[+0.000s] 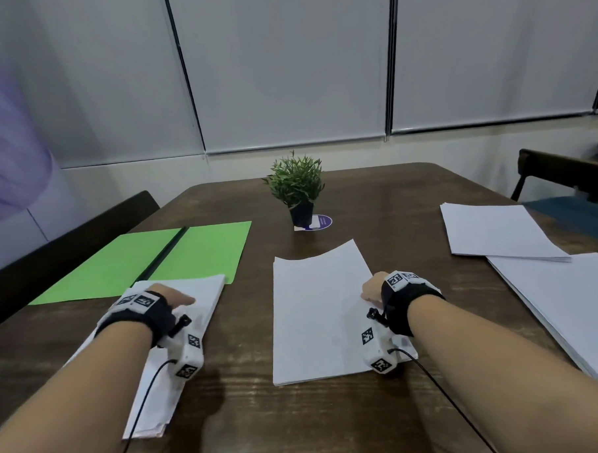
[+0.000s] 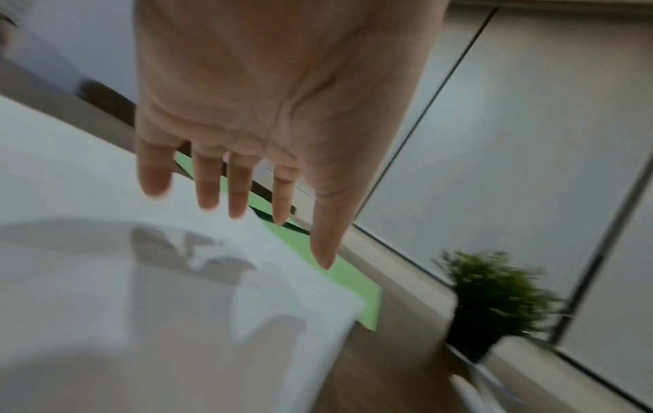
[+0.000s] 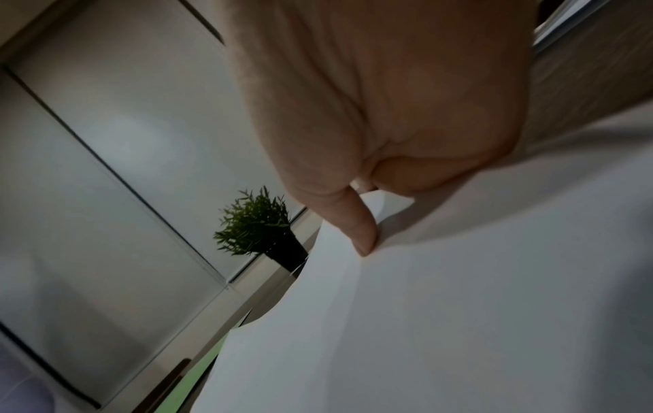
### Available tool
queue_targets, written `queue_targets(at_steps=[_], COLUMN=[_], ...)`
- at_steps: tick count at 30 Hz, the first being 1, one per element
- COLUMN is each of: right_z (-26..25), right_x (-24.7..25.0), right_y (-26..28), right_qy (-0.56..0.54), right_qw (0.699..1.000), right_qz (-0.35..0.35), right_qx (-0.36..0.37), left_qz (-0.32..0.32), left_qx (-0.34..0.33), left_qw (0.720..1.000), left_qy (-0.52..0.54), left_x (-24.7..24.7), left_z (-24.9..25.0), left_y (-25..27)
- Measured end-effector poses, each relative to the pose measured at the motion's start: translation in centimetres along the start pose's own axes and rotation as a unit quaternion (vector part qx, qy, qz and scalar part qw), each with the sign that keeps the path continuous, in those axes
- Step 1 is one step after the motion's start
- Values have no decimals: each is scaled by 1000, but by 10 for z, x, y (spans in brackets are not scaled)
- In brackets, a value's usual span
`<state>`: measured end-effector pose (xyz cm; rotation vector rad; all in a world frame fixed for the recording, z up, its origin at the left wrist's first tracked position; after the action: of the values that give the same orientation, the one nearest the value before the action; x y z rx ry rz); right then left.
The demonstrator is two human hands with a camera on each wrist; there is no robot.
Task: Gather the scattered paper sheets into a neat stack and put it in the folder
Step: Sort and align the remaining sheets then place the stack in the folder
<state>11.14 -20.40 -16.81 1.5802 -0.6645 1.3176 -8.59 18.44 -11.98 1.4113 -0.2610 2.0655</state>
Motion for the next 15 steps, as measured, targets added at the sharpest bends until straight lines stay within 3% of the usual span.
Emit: queue_targets(at_steps=[3,5,11,15], right_z=[-5,-15,-34,-34], right_x=[-6,-6,3,6], right_y=[-17,-23,-3,2], right_qy=[22,52,5,41], right_qw=[999,999,1000,999], right_qz=[-25,-14,-4,-11], right_qx=[-23,6,-15,-17], left_qz=[-32,-36,27,-6], left_qx=[8,10,-32,-39], left_qw=[993,981,984,975], left_qy=[-116,-190,-170,-219], left_x=[7,10,34,35], left_z=[-58,-84,-95,-90], left_y=[-34,-34,3,17])
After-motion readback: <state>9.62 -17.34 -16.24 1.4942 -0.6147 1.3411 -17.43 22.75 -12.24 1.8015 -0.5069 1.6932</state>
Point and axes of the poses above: each hand's wrist, its own y-axis away from the middle knuckle, its own x-axis out of the back of the hand, z = x × y, the point moved 6 cm from there along -y, towards the middle knuckle, and after that the axes turned 4 degrees about z, right-handed, at the moved point
